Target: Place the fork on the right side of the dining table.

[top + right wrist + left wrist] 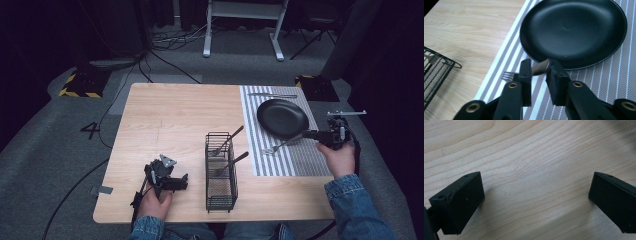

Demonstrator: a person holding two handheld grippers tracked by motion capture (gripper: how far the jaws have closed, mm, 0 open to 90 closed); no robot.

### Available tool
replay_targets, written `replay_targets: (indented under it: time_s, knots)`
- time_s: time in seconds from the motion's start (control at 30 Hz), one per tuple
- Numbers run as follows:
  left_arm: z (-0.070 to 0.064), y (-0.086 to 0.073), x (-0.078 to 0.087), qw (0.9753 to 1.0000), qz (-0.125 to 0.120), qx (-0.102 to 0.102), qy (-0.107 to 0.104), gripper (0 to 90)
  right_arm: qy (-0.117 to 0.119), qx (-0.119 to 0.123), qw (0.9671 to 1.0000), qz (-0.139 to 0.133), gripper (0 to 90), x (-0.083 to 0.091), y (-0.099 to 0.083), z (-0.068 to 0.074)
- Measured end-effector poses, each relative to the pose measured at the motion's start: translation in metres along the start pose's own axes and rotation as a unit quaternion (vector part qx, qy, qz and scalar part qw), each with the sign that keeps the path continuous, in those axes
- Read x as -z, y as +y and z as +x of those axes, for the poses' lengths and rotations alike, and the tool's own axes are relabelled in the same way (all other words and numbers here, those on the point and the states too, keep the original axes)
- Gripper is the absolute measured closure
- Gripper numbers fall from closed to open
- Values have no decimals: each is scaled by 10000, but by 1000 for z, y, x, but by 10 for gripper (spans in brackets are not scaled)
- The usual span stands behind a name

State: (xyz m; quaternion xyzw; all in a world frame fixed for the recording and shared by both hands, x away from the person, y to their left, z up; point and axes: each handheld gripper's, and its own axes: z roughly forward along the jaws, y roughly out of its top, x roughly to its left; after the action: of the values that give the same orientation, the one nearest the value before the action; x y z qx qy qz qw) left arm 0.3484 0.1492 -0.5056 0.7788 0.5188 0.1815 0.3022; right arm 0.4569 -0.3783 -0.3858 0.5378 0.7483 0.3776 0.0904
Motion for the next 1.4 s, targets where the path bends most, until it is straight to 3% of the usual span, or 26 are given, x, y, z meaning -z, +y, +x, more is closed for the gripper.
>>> replay_targets:
  time_s: [0.57, 1.4]
  knots:
    - [0, 0, 0, 10000, 0, -1, 1, 2, -175, -103, 9993, 312, 641, -14, -2, -23]
    - [0, 0, 0, 10000, 1, 8, -7, 2, -233, -375, 9976, 530, 615, -27, -21, -47]
